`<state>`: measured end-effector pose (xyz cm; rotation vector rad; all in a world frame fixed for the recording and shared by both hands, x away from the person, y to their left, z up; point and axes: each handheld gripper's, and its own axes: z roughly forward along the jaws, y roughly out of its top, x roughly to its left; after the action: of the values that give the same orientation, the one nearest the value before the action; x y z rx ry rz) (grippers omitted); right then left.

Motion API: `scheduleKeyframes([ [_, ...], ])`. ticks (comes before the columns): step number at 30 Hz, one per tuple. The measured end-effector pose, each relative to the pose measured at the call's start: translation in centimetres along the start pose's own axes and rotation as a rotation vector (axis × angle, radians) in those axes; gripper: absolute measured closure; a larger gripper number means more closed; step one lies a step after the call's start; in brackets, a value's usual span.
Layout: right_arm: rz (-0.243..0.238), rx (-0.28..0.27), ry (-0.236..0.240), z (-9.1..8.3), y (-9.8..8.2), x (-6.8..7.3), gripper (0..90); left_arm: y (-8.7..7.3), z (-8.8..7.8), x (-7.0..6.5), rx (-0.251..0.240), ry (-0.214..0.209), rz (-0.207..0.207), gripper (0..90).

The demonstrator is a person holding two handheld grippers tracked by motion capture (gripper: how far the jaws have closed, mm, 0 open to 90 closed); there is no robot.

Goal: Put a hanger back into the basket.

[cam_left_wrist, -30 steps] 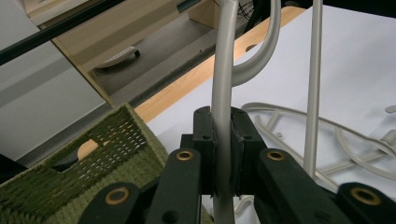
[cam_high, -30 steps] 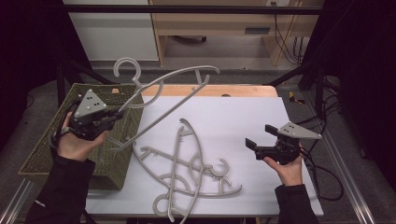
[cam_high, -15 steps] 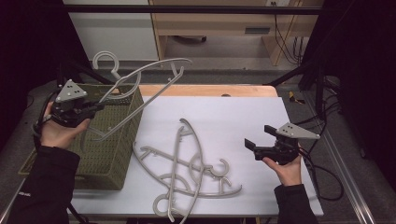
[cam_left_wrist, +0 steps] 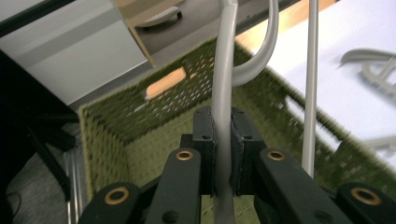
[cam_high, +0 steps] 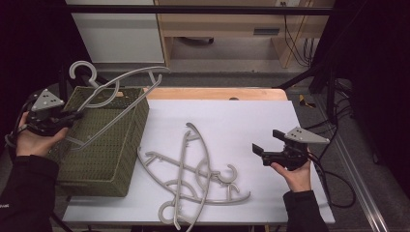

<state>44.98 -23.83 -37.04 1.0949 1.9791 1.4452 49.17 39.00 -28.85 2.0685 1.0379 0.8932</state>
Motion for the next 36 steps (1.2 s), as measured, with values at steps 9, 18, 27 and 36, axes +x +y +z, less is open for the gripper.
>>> scheduleKeyframes([
  [9,-0.004,0.012,-0.001,0.3,-0.1,0.1,6.5,-2.7,-0.2,1.5,0.052,0.023,-0.008,82.4],
  [18,-0.007,0.021,-0.011,0.4,-0.2,0.2,6.4,-5.2,-0.2,2.8,0.103,0.060,-0.035,82.3],
  [27,-0.010,0.024,-0.009,0.5,-0.2,0.2,6.4,-6.8,-0.4,3.8,0.154,0.088,-0.058,82.4],
  [36,-0.010,0.027,-0.004,0.5,-0.2,0.3,6.3,-7.9,1.5,3.0,0.235,0.102,-0.054,82.2],
])
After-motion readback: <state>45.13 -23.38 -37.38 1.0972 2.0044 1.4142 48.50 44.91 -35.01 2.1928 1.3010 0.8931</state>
